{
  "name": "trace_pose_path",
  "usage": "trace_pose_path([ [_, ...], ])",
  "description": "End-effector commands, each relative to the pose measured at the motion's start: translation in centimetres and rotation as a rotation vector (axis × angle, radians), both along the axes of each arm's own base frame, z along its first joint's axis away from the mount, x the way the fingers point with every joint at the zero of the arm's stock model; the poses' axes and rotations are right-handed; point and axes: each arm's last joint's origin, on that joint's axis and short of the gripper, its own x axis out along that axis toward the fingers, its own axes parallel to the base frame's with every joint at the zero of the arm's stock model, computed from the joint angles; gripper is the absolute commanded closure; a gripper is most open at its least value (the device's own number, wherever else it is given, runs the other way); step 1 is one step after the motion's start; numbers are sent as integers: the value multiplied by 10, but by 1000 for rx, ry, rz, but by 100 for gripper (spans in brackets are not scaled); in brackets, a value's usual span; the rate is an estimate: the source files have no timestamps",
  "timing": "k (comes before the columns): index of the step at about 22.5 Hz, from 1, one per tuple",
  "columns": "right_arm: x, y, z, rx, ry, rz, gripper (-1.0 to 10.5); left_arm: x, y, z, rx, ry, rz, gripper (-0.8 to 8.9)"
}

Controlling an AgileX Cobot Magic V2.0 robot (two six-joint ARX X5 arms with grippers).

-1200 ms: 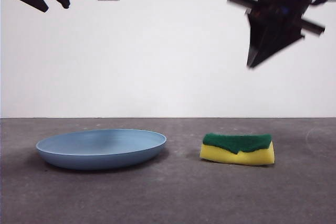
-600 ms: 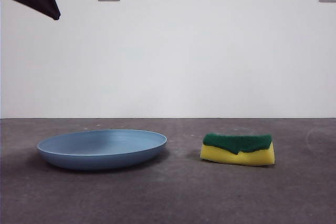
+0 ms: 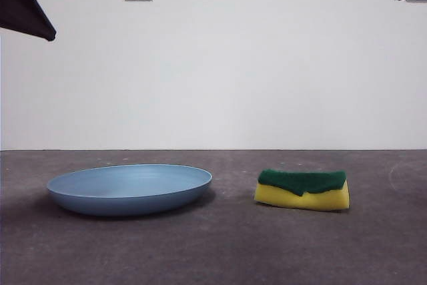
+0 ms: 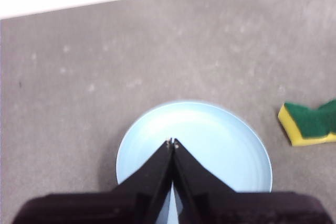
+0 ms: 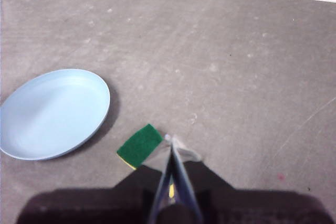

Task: Pick up the plate,pick up the cloth,clean the plate with the cloth

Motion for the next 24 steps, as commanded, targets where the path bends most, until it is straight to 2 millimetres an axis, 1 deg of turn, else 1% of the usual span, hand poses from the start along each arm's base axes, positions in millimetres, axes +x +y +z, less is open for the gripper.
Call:
trace_pose_path([
  [1,1,1,-4,1,13,0,947,-2,0,-5,6,48,-23,817],
  [8,1,1,-4,0,16,0,946,-7,2,-15,57,146,-15,817],
  [21,1,1,-4,0,16,0,946,-7,2,-15,58,147,-15,817],
  [24,1,1,-4,0,16,0,946,-11,4,-11,50,128,-19,817],
])
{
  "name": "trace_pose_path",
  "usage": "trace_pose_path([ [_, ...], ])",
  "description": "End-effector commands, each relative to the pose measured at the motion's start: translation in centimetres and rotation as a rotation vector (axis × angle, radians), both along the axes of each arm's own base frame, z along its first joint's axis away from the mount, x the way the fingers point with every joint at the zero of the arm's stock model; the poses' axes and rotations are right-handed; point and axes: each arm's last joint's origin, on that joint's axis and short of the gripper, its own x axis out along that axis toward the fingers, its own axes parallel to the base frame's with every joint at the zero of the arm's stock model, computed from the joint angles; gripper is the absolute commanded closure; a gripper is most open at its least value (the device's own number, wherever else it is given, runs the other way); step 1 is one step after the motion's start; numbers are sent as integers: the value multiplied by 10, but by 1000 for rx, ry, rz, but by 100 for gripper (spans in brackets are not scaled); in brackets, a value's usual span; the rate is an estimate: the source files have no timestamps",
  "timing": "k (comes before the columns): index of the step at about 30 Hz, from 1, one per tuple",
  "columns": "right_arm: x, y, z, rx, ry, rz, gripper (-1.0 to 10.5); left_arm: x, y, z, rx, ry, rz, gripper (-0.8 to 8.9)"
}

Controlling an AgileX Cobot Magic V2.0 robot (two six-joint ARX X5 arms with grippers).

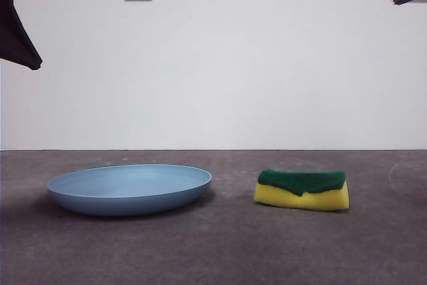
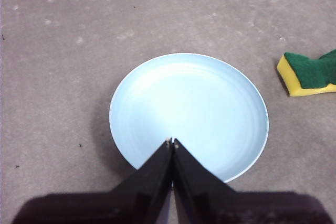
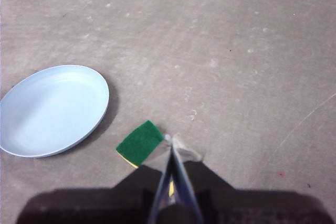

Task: Pick up the plate,pick up the cloth,clean the plate with the cloth

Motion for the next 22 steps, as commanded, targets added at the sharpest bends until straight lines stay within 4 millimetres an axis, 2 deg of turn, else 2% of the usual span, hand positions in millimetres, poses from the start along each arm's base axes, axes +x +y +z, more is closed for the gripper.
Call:
trace_pose_path([
  [1,0,0,-3,3,6,0,946,-6,3,4,1,-36,-6,817],
  [5,0,0,-3,3,6,0,946,-19,14,17,19,-152,-10,817],
  [8,0,0,-3,3,7,0,946,-32,30,27,-4,-248,60,817],
  [11,0,0,-3,3,6,0,946,-45,46,27,-19,-320,156,817],
  [14,0,0,-3,3,6,0,946,-57,57,17,-21,-367,237,817],
  [17,0,0,-3,3,6,0,946,-64,62,-4,-22,-379,280,817],
  [22,0,0,-3,3,6,0,946,-63,66,-42,-26,-416,316,817],
])
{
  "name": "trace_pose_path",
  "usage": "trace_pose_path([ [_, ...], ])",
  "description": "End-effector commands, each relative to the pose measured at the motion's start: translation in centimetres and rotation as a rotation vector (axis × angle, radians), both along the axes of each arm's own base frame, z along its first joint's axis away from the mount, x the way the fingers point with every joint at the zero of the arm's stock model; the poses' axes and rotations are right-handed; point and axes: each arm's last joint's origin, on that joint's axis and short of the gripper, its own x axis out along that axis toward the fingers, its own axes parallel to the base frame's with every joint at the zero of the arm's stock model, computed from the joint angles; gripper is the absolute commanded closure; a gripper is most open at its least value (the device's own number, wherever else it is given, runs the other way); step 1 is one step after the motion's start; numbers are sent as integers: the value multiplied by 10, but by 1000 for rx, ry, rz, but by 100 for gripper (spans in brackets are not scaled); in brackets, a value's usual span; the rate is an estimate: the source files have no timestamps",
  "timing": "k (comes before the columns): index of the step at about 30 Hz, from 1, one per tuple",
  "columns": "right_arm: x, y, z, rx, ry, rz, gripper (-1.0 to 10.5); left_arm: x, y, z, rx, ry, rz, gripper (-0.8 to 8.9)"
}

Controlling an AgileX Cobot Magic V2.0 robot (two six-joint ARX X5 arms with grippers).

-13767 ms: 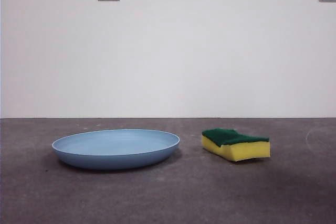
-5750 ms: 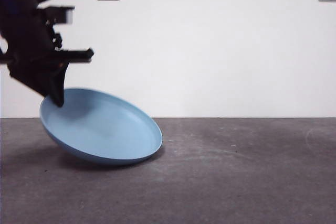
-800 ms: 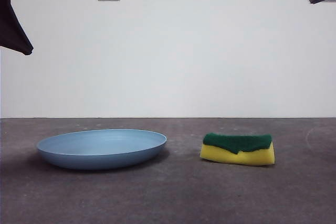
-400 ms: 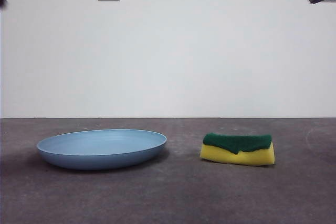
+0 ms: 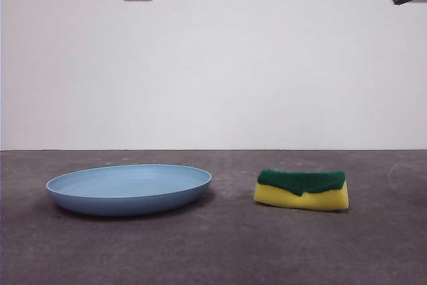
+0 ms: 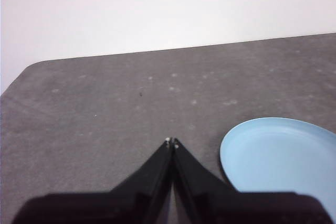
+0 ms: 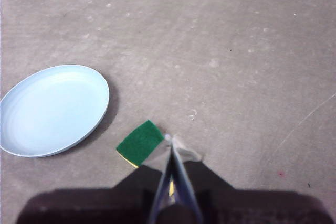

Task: Pick up the plate,pick up the cloth,clean the plate with the cloth

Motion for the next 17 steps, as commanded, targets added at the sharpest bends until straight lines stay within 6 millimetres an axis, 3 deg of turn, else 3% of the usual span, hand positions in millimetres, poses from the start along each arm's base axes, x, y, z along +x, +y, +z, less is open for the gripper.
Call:
trace_pose_path([
  [1,0,0,-3,3,6,0,946,3,1,-19,8,-45,11,817],
  [13,0,0,-3,3,6,0,946,13,0,-75,-67,-1,25,817],
  [17,0,0,-3,3,6,0,946,13,0,-78,-64,36,27,817],
])
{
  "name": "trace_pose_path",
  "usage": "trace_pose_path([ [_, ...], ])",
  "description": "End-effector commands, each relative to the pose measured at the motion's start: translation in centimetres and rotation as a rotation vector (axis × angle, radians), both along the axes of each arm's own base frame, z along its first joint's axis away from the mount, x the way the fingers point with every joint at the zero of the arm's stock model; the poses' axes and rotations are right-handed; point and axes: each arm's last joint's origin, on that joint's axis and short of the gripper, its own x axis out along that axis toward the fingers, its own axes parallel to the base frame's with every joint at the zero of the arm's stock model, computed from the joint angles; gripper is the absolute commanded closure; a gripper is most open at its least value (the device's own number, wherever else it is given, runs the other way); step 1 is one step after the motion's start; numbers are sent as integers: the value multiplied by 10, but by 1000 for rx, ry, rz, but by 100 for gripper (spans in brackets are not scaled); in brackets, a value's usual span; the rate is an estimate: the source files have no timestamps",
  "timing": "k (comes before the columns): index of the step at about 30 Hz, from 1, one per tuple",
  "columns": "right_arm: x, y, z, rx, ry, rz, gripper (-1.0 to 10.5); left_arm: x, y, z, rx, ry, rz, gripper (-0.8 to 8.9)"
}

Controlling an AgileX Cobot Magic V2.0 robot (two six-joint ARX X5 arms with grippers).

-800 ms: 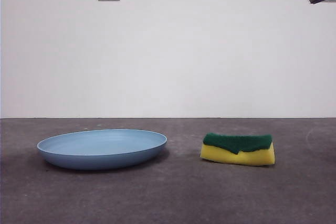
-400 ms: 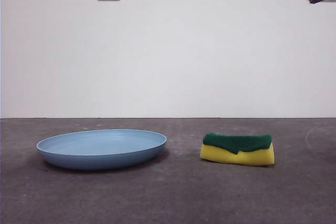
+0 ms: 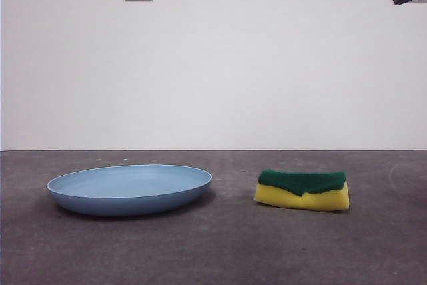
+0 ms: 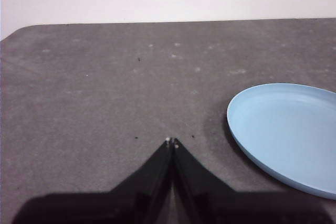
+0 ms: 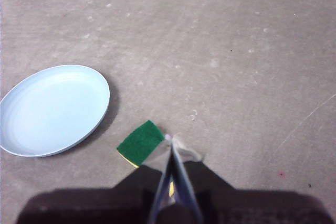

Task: Pick up the plate,pick up the cloth,clean the plate with the cloth

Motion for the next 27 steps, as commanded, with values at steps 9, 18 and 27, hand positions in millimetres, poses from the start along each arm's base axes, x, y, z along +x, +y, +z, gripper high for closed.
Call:
trace_pose_path([
  [9,0,0,-3,3,6,0,946,1,0,-4,-26,7,-14,817],
  [18,0,0,-3,3,6,0,946,1,0,-4,-26,7,-14,817],
  [27,0,0,-3,-21,-5,10,946,1,0,-4,-26,7,-14,817],
])
